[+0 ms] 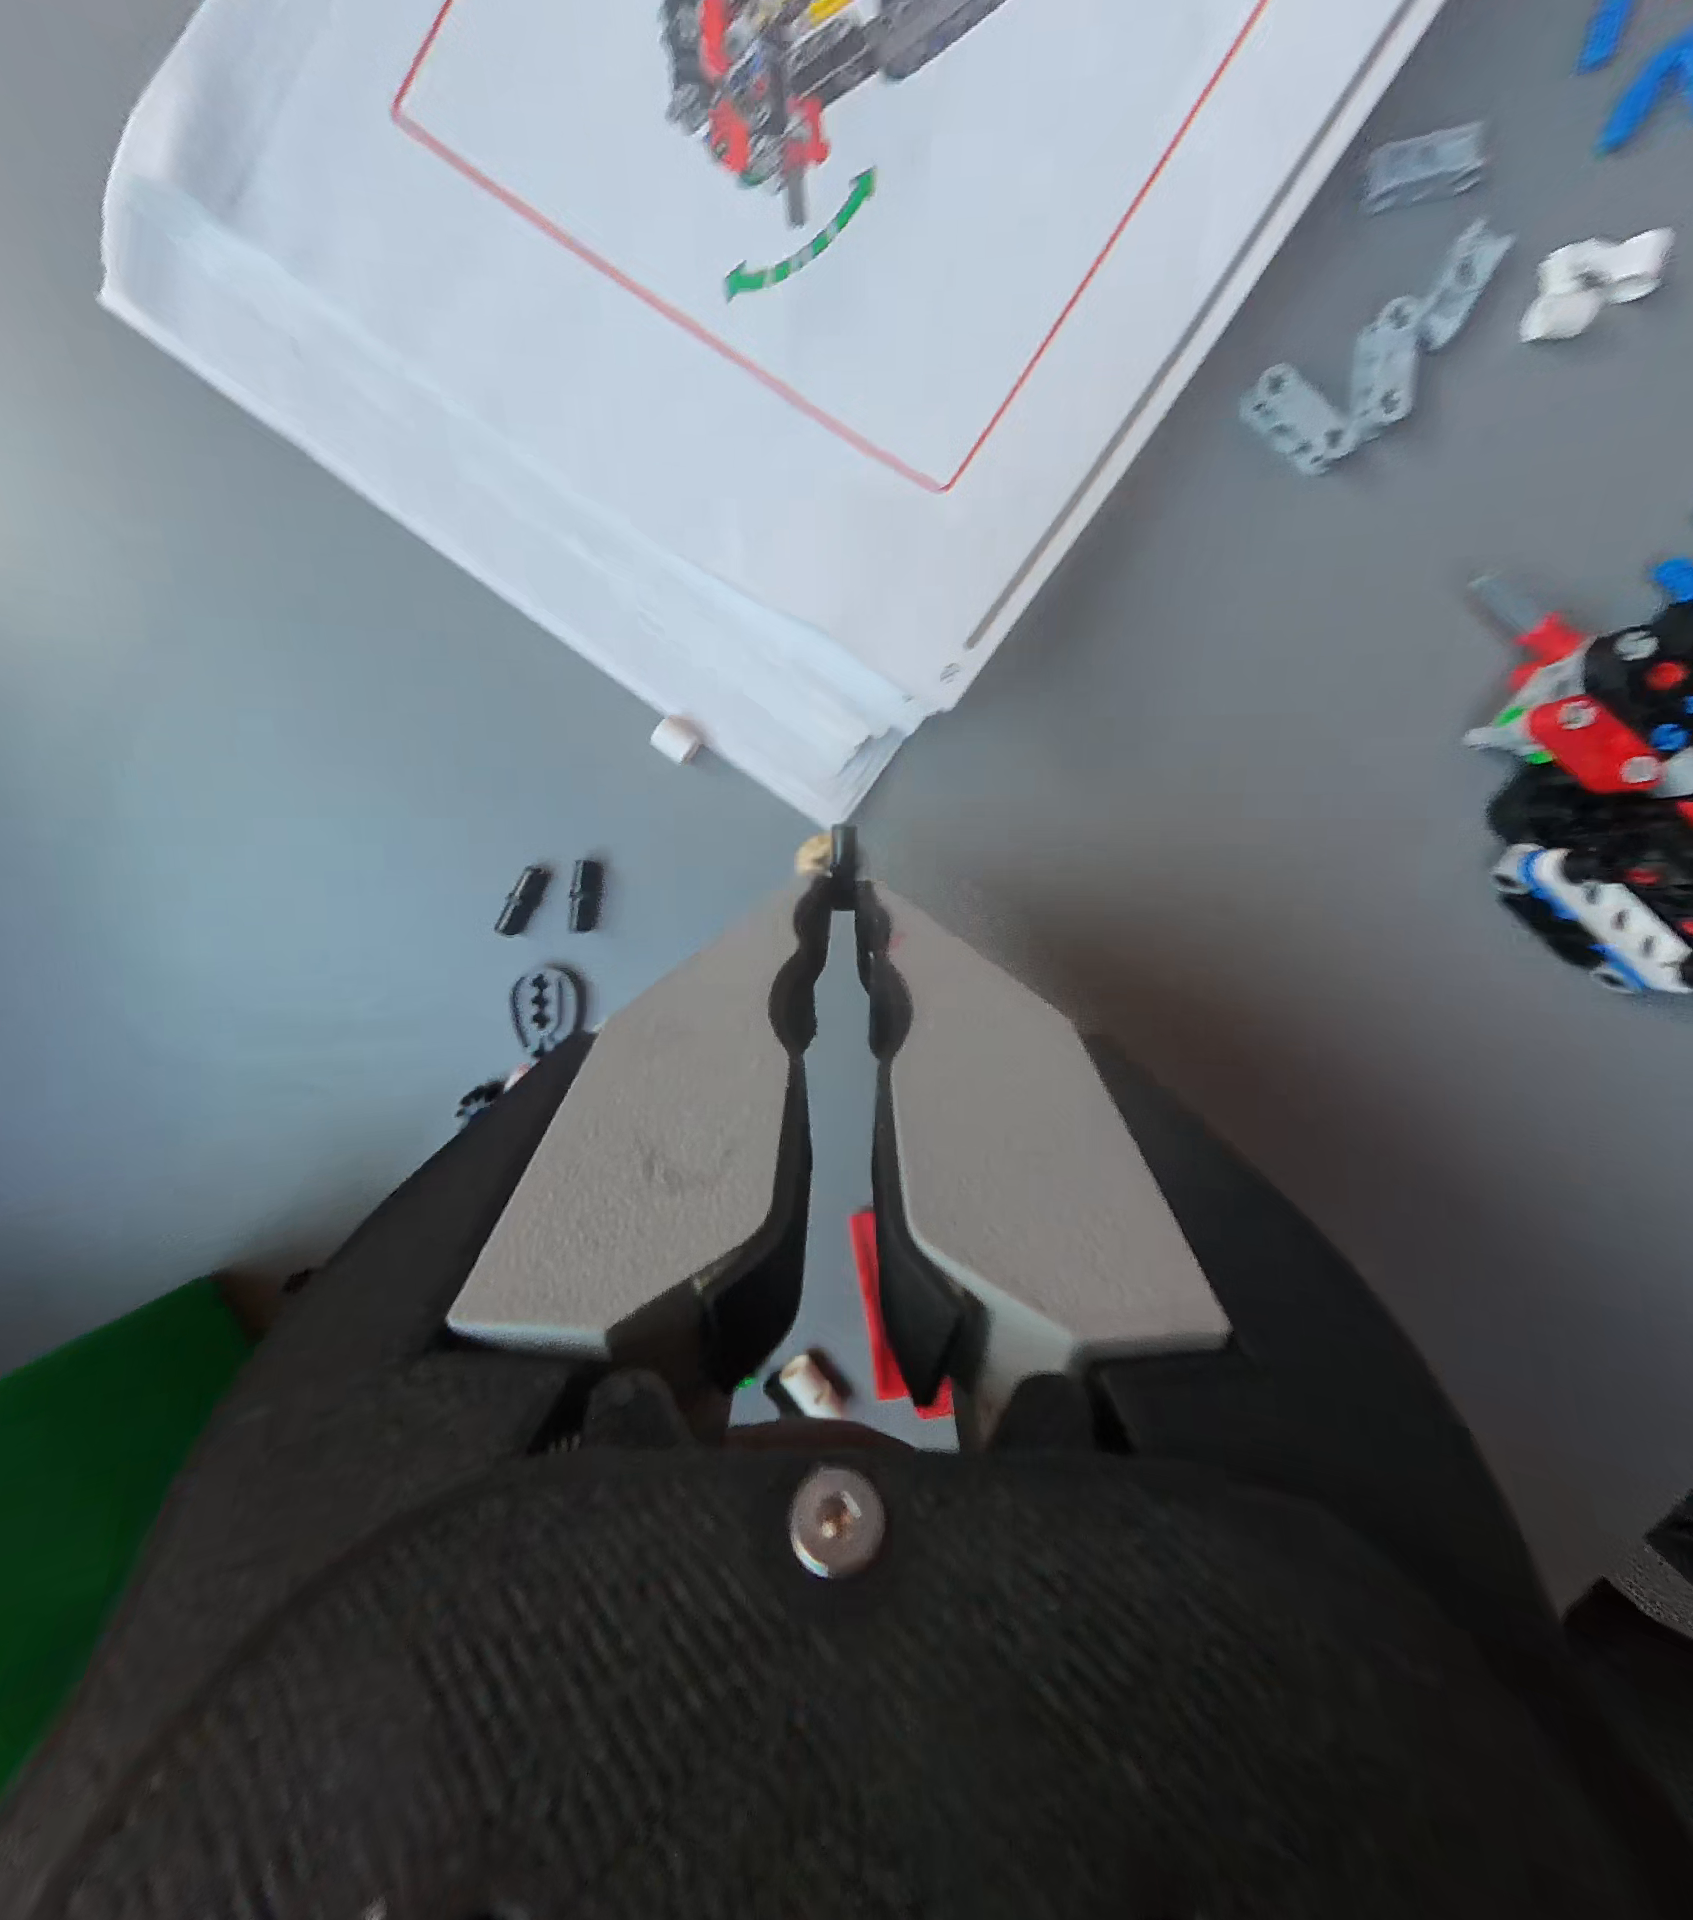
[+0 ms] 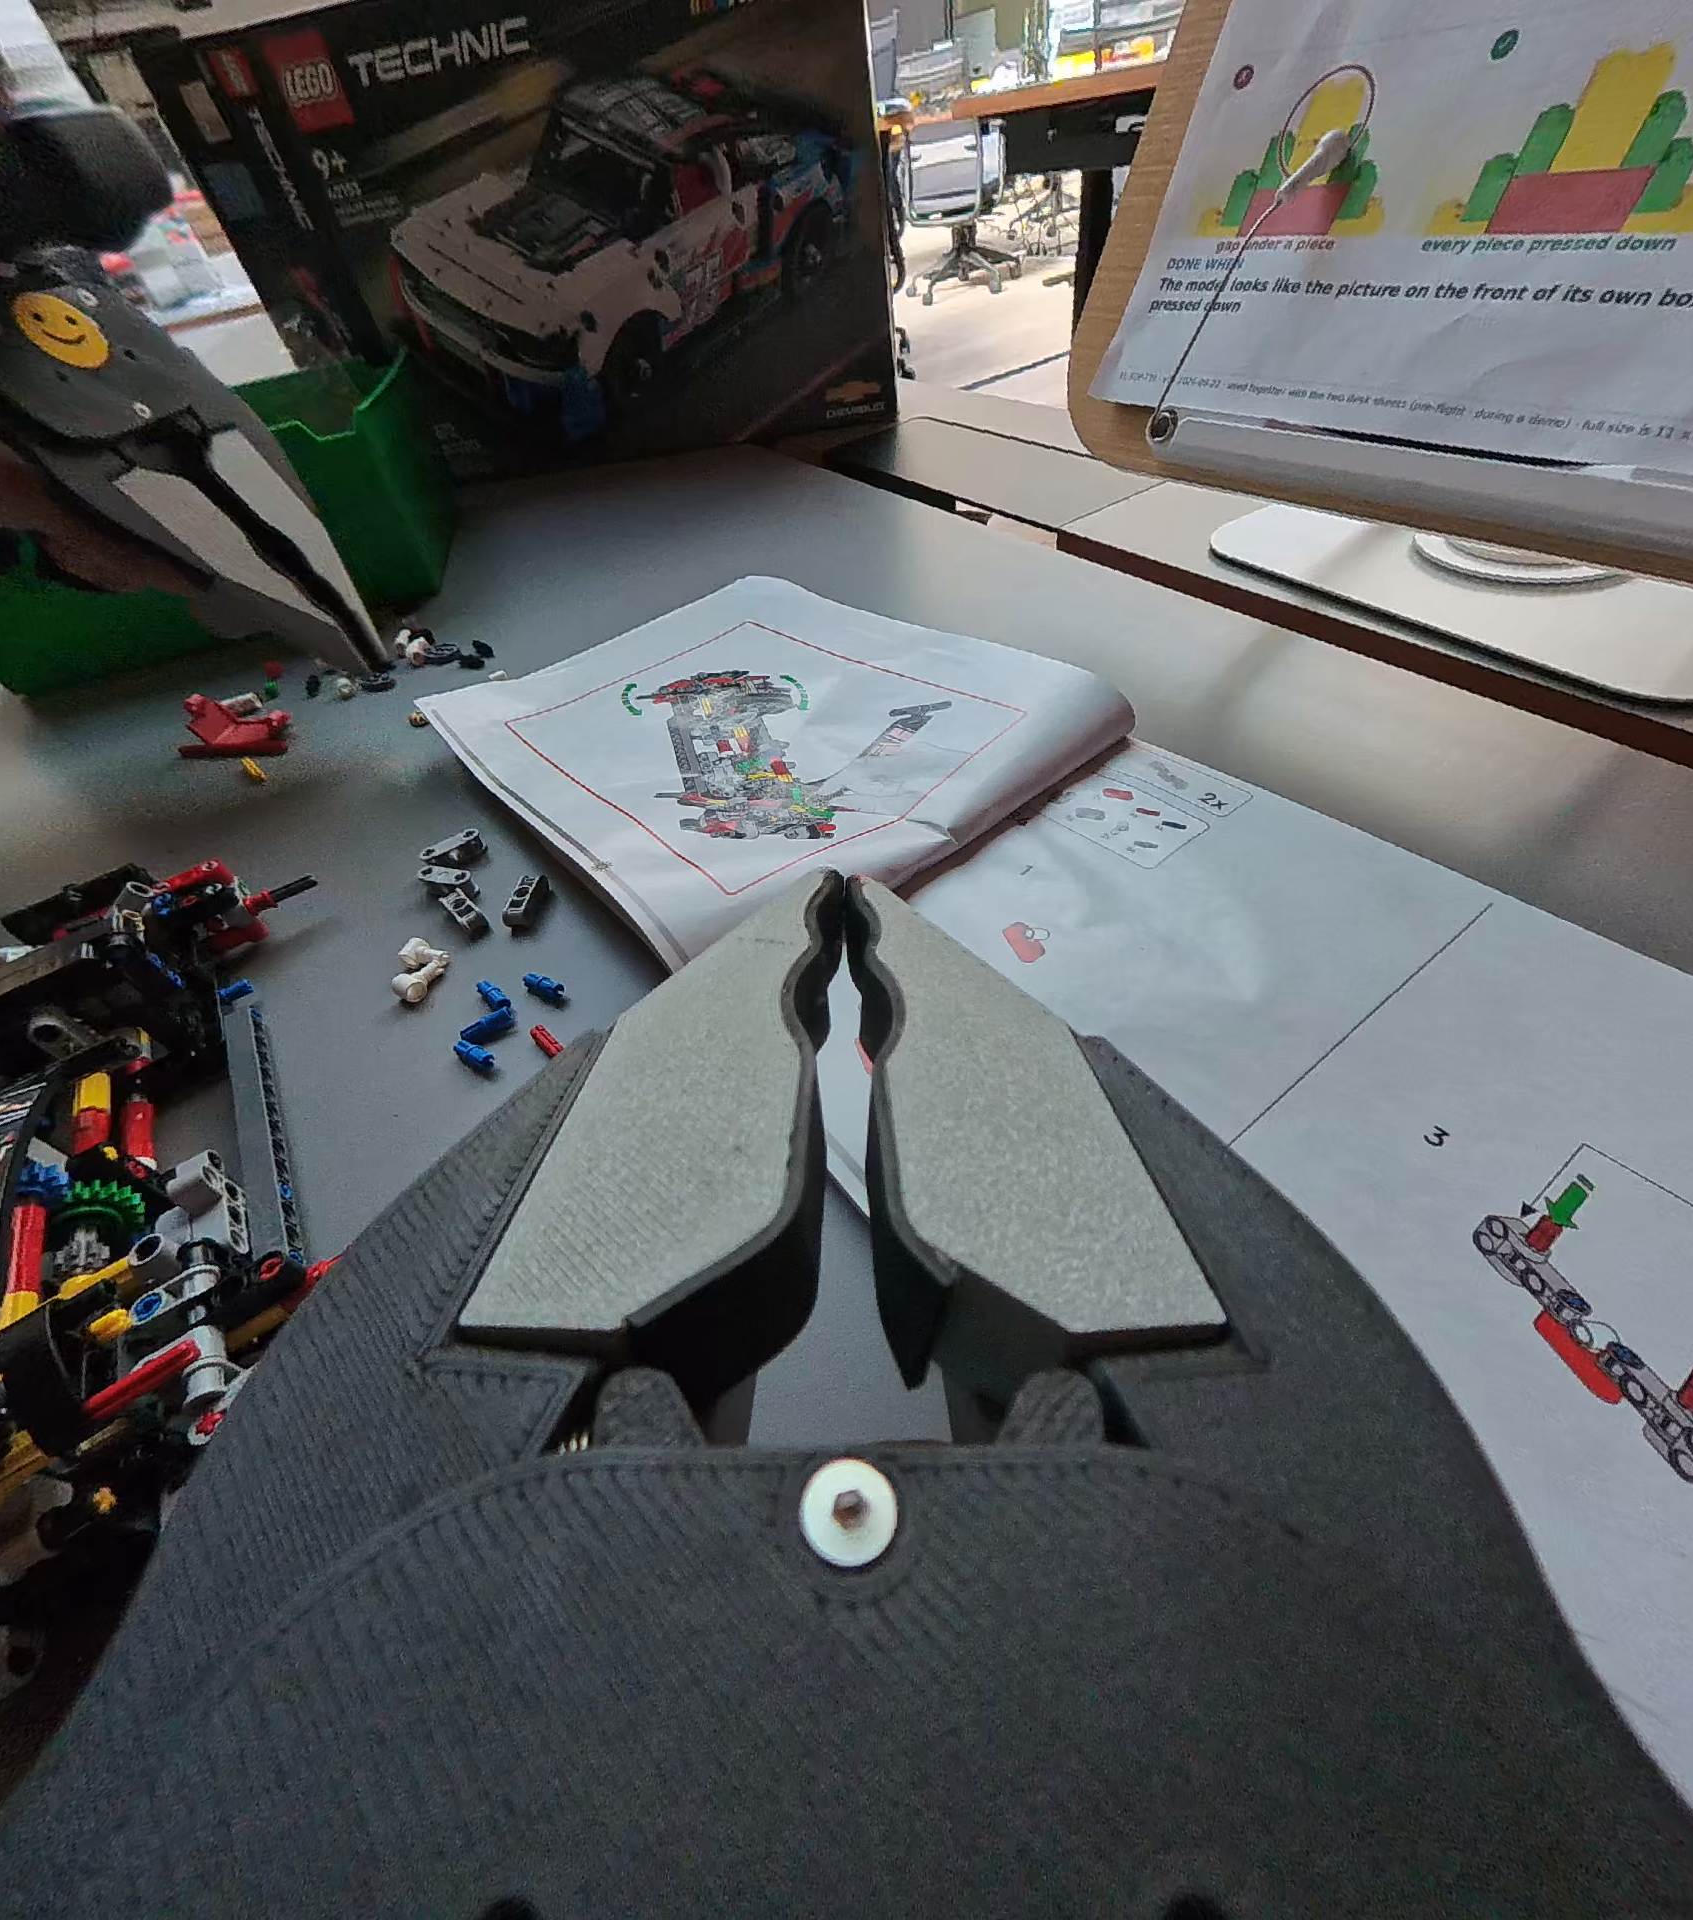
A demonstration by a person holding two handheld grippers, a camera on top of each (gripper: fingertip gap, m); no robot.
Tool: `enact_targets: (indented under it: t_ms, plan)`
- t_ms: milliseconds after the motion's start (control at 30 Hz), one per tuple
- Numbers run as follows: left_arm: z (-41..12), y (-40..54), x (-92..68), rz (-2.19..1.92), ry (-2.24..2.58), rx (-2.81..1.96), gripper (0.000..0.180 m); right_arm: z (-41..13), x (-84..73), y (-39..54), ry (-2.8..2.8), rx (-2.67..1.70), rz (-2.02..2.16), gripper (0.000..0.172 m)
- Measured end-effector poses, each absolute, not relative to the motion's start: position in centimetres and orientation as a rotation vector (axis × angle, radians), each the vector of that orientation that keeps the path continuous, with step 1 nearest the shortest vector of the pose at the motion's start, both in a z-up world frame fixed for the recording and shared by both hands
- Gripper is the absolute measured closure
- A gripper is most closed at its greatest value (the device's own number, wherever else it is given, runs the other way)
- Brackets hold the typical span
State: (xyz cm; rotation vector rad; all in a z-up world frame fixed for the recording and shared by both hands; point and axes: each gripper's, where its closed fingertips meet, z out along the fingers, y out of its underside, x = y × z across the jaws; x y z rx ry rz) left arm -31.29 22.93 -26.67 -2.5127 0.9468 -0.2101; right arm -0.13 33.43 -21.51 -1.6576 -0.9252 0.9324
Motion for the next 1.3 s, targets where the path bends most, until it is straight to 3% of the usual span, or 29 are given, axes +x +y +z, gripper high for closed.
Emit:
enact_targets:
  t_ms: [467,767,1033,1300]
  plan:
    - [-29.2,21.3,-19.9,-0.347,1.212,-2.423,0.176,-21.3,0.0,33.4,-0.915,-1.652,0.938,0.172]
    - [-28.1,21.5,-24.7,-0.207,1.099,-2.500,0.171,-21.5,-0.3,33.2,-0.938,-1.653,0.933,0.172]
    - [-23.9,26.1,-36.0,-0.003,0.611,-2.588,0.166,-21.6,-0.4,33.3,-0.936,-1.659,0.937,0.172]
    - [-27.5,27.2,-36.9,0.064,0.970,-2.676,0.160,-21.6,-0.1,33.4,-0.921,-1.663,0.937,0.172]
